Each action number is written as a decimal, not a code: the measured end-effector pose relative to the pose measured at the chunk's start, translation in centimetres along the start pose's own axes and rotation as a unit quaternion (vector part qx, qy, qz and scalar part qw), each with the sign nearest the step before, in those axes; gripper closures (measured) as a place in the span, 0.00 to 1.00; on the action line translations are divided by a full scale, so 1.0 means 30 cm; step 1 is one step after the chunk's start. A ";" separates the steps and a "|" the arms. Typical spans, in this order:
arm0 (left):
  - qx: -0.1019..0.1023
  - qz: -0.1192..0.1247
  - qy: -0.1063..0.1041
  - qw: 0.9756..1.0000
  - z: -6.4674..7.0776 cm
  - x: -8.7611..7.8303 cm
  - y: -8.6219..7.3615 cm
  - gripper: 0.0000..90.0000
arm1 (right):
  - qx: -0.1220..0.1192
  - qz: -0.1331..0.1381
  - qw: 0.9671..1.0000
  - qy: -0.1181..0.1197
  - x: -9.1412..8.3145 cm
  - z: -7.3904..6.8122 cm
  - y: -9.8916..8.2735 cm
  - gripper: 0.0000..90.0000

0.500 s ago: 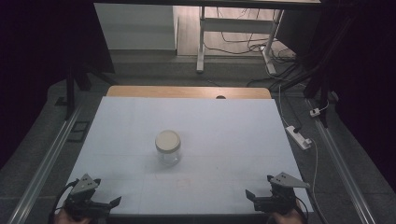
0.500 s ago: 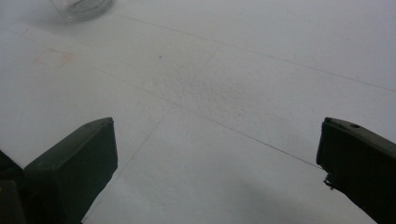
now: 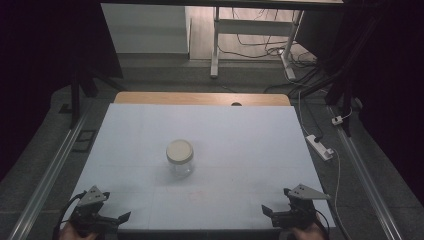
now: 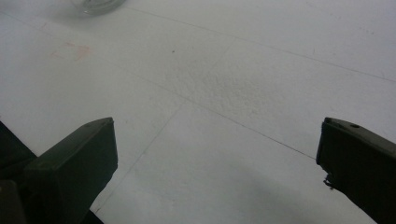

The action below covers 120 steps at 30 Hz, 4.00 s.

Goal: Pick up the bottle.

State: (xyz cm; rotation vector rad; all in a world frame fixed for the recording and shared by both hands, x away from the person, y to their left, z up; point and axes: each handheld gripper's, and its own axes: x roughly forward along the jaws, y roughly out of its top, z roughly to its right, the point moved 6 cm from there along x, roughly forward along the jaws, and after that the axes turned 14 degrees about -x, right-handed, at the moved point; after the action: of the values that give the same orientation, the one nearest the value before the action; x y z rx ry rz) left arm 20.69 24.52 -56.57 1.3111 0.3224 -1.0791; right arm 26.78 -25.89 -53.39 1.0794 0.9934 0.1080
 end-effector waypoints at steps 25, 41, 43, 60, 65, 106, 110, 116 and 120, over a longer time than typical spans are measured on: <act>0.005 0.017 -0.011 1.000 0.012 -0.005 0.028 0.00 | -0.021 -0.008 1.000 0.002 0.008 -0.014 0.004 0.00; 0.013 0.017 -0.030 0.999 0.036 0.017 0.064 0.00 | -0.025 -0.011 1.000 0.001 0.009 -0.016 0.004 0.00; 0.015 0.017 -0.032 0.999 0.039 0.021 0.070 0.00 | -0.024 -0.012 1.000 0.001 0.010 -0.016 0.004 0.00; 0.057 0.023 -0.071 0.996 0.067 0.087 0.127 0.00 | -0.029 -0.015 0.999 0.003 0.013 -0.019 0.003 0.00; 0.055 0.015 -0.078 0.995 0.073 0.115 0.141 0.00 | -0.030 -0.017 0.999 0.003 0.014 -0.019 0.003 0.00; 0.094 0.030 -0.085 0.992 0.162 0.352 0.416 0.00 | -0.036 -0.023 0.999 0.006 0.018 -0.024 0.003 0.00; 0.095 0.032 -0.089 0.991 0.179 0.375 0.441 0.00 | -0.036 -0.022 0.999 0.007 0.018 -0.024 0.002 0.00; 0.110 0.037 -0.076 0.990 0.198 0.404 0.472 0.00 | -0.037 -0.023 0.999 0.008 0.018 -0.025 0.002 0.00; 0.122 0.041 -0.064 0.990 0.210 0.429 0.488 0.00 | -0.037 -0.023 0.999 0.008 0.018 -0.025 0.002 0.00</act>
State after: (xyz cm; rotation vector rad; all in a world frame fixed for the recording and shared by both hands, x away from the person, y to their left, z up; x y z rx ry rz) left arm 36.37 11.41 -55.15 1.4507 0.0403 -1.1524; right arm 26.57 -25.07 -53.75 0.9888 1.0208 0.1162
